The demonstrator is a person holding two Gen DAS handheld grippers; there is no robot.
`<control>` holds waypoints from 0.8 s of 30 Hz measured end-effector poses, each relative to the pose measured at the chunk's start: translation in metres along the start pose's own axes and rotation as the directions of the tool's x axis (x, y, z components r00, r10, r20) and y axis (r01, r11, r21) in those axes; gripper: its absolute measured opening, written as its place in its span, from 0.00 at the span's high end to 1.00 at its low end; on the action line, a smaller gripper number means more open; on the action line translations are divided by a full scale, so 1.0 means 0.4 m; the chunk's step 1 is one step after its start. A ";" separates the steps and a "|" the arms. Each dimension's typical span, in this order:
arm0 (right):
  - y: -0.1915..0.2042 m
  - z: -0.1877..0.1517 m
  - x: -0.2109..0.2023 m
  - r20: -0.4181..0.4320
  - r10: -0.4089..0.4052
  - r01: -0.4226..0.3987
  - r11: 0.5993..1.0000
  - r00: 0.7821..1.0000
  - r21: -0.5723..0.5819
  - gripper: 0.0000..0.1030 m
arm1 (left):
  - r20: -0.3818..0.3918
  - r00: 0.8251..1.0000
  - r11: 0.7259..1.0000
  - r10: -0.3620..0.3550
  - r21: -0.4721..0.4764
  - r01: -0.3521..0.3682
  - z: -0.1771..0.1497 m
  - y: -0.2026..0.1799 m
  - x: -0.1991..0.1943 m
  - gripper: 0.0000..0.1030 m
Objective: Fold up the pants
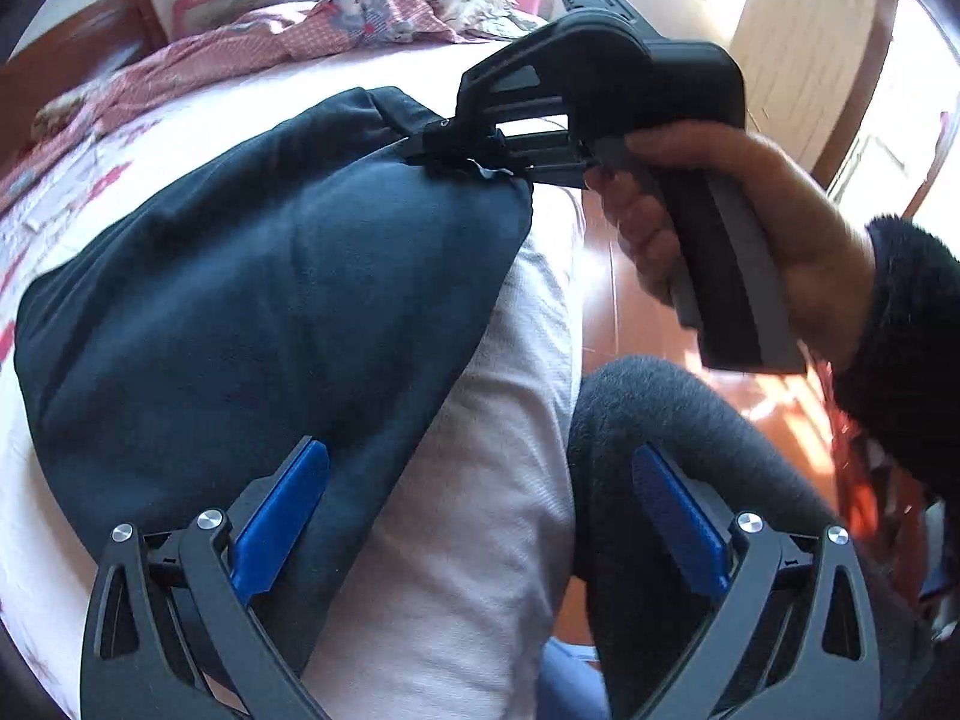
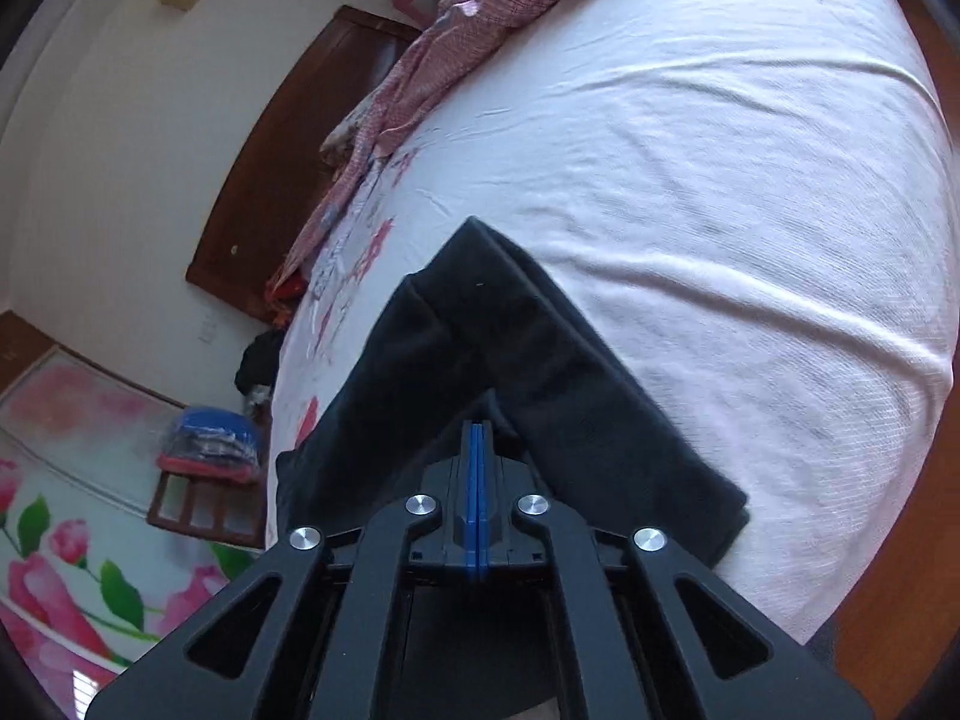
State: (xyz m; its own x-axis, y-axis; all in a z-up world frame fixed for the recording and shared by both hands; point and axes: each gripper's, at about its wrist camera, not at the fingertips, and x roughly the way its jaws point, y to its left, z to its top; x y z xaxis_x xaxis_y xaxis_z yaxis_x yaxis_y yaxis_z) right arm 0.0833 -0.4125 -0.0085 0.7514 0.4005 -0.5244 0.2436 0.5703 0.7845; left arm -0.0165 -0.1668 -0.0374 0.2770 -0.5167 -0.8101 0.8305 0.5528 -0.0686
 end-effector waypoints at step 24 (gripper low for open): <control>-0.091 -0.097 -0.040 0.021 0.179 -0.180 0.968 0.984 0.176 0.19 | 0.314 0.937 0.495 -0.155 -0.796 0.349 -0.215 0.518 -0.089 0.02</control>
State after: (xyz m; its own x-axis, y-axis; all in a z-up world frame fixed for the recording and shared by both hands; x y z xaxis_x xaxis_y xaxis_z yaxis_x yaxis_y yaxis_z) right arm 0.0386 -0.4116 -0.0415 0.7956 0.4808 -0.3686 0.2086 0.3539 0.9117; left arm 0.1043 0.0224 -0.0728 0.2823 -0.7753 -0.5651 0.1229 0.6134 -0.7801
